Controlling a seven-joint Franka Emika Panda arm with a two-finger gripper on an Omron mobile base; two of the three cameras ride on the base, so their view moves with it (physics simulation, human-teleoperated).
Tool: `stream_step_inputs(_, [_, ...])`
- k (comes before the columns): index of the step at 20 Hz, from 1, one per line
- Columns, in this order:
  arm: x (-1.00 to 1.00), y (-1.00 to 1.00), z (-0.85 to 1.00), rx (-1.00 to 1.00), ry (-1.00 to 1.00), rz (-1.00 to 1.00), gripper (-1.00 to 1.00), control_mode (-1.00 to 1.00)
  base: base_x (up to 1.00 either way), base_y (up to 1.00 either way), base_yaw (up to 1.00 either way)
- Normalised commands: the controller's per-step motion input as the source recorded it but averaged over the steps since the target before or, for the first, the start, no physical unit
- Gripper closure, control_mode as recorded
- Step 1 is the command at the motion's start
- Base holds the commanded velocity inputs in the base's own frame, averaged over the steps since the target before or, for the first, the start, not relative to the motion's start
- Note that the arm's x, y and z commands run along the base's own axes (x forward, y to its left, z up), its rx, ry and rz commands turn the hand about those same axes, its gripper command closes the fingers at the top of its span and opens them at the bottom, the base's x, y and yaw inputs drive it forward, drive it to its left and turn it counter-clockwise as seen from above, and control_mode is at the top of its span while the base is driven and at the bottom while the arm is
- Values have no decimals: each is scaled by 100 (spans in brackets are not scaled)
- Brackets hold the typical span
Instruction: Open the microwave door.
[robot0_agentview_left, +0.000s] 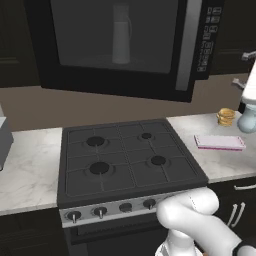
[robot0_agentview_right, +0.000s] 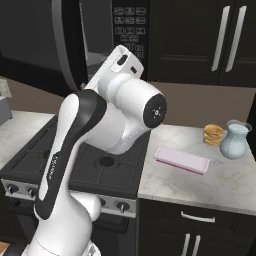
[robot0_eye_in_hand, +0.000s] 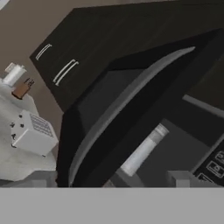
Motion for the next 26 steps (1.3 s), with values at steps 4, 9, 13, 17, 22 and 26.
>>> stream_step_inputs(4, [46,0,-4,-30,-15,8,-100,-100,0,0,0])
stream_step_inputs(9, [46,0,-3,-22,-21,1,-100,-100,0,0,0])
stream_step_inputs(13, [46,15,-3,-15,-10,0,-100,-100,0,0,0])
stream_step_inputs(17, [33,28,0,-5,0,0,-100,-100,0,0,0])
stream_step_inputs(22, [36,27,0,-1,8,0,-100,-100,0,0,0])
stream_step_inputs(26, [49,23,-1,0,12,0,-100,-100,0,0,0])
